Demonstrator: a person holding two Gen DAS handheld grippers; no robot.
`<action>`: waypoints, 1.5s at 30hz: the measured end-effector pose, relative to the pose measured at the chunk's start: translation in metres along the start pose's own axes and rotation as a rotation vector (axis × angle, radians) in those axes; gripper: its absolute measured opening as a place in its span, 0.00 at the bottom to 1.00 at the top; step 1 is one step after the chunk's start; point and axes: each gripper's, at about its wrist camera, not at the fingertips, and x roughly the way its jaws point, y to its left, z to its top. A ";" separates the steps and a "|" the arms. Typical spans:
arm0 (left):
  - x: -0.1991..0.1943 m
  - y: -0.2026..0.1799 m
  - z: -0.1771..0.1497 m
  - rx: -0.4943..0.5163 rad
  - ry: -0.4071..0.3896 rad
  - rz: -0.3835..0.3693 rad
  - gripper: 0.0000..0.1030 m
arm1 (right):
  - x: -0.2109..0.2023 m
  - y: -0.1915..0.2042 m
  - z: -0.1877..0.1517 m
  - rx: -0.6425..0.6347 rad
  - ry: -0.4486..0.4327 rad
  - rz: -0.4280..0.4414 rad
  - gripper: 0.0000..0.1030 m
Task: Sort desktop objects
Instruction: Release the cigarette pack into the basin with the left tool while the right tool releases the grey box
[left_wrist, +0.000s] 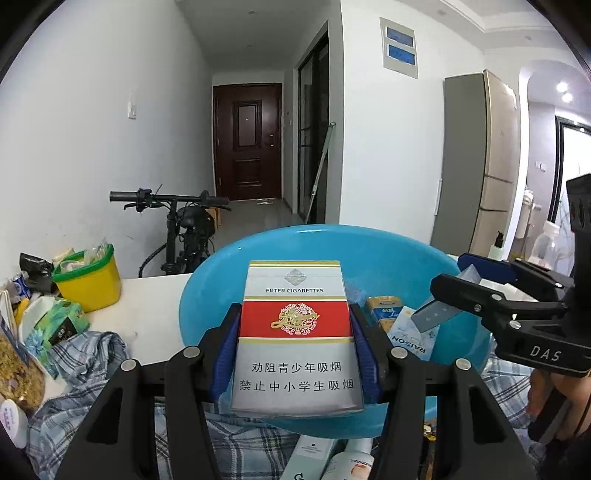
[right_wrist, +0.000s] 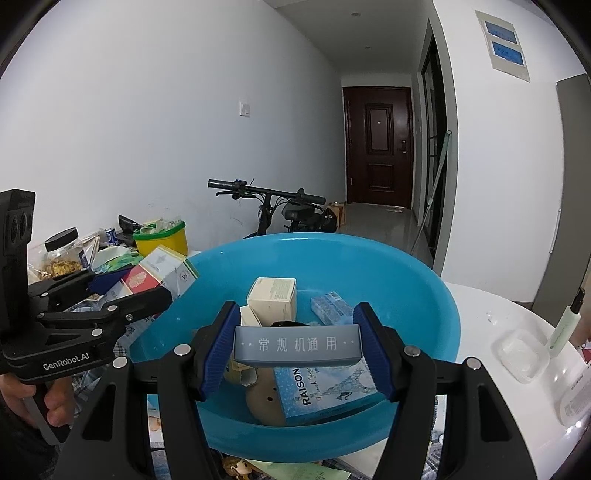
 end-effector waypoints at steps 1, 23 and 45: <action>0.001 0.000 0.000 -0.005 0.001 -0.002 0.56 | 0.000 0.000 0.000 0.001 0.001 0.000 0.61; -0.002 0.010 0.008 -0.038 -0.026 0.065 1.00 | -0.004 -0.001 0.000 -0.008 -0.003 0.000 0.61; -0.003 0.017 0.004 -0.066 0.007 0.071 1.00 | -0.001 0.006 -0.001 0.037 -0.006 0.031 1.00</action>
